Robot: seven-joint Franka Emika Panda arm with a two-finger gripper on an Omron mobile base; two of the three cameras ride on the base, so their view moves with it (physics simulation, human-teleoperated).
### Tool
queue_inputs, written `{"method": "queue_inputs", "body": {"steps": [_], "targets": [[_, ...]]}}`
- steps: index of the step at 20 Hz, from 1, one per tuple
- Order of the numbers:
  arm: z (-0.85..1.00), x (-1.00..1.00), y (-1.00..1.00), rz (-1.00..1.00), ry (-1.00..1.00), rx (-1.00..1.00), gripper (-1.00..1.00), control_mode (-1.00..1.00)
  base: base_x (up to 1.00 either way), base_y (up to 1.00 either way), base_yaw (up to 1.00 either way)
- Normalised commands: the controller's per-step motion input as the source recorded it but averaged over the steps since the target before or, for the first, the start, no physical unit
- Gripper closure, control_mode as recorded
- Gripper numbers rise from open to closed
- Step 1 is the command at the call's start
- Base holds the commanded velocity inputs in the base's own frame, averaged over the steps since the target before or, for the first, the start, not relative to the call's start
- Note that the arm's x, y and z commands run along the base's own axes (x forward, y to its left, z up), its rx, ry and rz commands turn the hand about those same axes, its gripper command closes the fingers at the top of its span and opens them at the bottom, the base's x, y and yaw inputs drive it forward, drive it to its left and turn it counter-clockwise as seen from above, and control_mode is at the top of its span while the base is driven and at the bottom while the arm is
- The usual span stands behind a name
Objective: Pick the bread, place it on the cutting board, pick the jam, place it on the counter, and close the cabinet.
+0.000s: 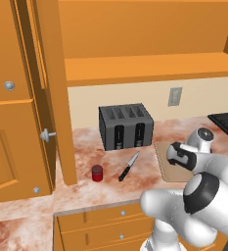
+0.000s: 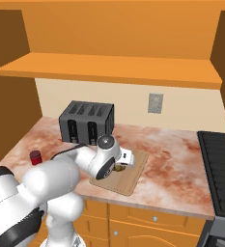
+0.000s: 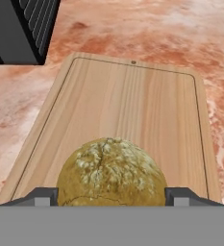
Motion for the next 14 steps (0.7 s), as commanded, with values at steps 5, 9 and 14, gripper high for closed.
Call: {"method": "queue_inputs", "body": {"steps": [5, 9, 14], "targets": [[-0.1, 0.05, 0.0, 0.0, 0.0, 0.0, 1.0, -1.0, 0.0, 0.0, 0.0], [-0.09, 0.08, 0.0, 0.0, 0.01, 0.0, 1.0, -1.0, 0.0, 0.0, 0.0], [-0.1, 0.08, 0.0, 0.0, 0.01, 0.0, 1.0, -1.0, 0.0, 0.0, 0.0]]}}
